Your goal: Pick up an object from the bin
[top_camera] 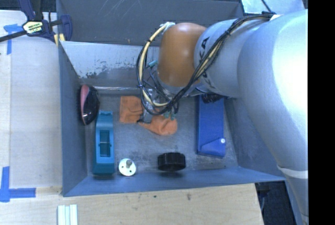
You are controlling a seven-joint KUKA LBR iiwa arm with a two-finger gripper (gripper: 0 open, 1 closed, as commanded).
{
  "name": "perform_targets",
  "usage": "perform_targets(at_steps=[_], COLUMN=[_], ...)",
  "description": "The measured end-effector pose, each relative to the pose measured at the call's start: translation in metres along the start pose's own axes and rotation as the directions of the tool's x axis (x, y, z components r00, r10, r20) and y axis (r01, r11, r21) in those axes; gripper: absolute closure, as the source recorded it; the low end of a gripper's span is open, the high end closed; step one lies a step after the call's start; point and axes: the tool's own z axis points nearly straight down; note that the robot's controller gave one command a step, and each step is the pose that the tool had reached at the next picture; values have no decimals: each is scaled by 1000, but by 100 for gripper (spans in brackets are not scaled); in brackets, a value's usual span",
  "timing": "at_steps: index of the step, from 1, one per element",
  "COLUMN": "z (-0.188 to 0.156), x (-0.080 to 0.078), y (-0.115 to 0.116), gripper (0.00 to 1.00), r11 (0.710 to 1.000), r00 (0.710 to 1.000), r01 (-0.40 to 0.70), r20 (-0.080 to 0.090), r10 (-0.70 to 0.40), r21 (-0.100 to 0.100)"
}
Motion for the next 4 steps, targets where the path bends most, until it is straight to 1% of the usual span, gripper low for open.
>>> perform_targets(at_steps=[1, 2, 3, 4], z=[0, -118, -118, -172], x=[0, 44, 44, 37], y=[0, -16, -16, -22], gripper=[100, 100, 100, 100], r11=[1000, 1000, 1000, 1000], r00=[1000, 1000, 1000, 1000], r01=[0, 24, 25, 22], r20=[0, -2, -2, -7], r10=[0, -24, -25, -22], r21=[0, 0, 1, 1])
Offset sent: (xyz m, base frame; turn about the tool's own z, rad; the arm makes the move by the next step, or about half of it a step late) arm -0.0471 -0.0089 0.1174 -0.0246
